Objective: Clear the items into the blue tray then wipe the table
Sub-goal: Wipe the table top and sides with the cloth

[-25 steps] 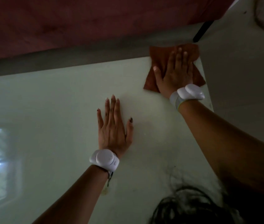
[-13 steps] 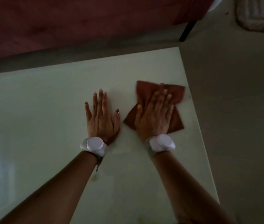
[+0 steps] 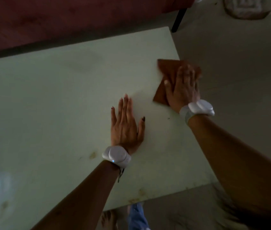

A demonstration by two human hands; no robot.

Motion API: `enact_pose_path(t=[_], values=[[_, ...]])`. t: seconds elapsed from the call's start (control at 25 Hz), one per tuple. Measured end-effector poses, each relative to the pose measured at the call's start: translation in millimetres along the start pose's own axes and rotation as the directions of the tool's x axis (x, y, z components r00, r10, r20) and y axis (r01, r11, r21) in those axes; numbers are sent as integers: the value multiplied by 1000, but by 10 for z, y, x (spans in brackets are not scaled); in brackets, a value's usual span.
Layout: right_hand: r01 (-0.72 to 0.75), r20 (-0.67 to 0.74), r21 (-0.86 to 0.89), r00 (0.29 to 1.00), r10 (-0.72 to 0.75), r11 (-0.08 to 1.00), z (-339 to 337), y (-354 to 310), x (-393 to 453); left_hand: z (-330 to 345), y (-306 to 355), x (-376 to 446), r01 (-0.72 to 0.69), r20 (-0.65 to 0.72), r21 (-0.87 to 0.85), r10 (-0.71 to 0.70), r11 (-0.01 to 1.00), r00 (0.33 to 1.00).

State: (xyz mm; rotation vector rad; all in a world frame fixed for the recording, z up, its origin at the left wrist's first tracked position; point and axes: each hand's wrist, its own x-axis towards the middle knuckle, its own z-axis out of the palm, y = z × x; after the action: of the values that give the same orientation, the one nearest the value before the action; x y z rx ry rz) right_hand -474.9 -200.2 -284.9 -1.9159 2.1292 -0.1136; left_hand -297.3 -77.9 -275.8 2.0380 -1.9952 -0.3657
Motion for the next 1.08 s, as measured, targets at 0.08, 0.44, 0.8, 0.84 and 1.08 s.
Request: enact_pose_path(t=[0.08, 0.44, 0.8, 0.84, 1.08], values=[[-263, -42, 167, 961, 274, 950, 36, 7, -122, -44, 3, -10, -13, 19, -11, 13, 1000, 1000], [39, -138, -79, 989, -50, 996, 348, -679, -1427, -134, -117, -780, 2, 32, -79, 0, 997, 999], [4, -31, -142, 999, -9, 990, 147, 191, -1905, -312, -376, -1120, -93, 43, -59, 96, 994, 994], [-103, -52, -119, 994, 98, 988, 137, 248, -1930, -317, -429, -1204, -96, 49, -49, 99, 994, 994], [-456, -197, 51, 868, 456, 889, 411, -62, -2418, -319, -558, -1553, -73, 70, -39, 76, 997, 995]])
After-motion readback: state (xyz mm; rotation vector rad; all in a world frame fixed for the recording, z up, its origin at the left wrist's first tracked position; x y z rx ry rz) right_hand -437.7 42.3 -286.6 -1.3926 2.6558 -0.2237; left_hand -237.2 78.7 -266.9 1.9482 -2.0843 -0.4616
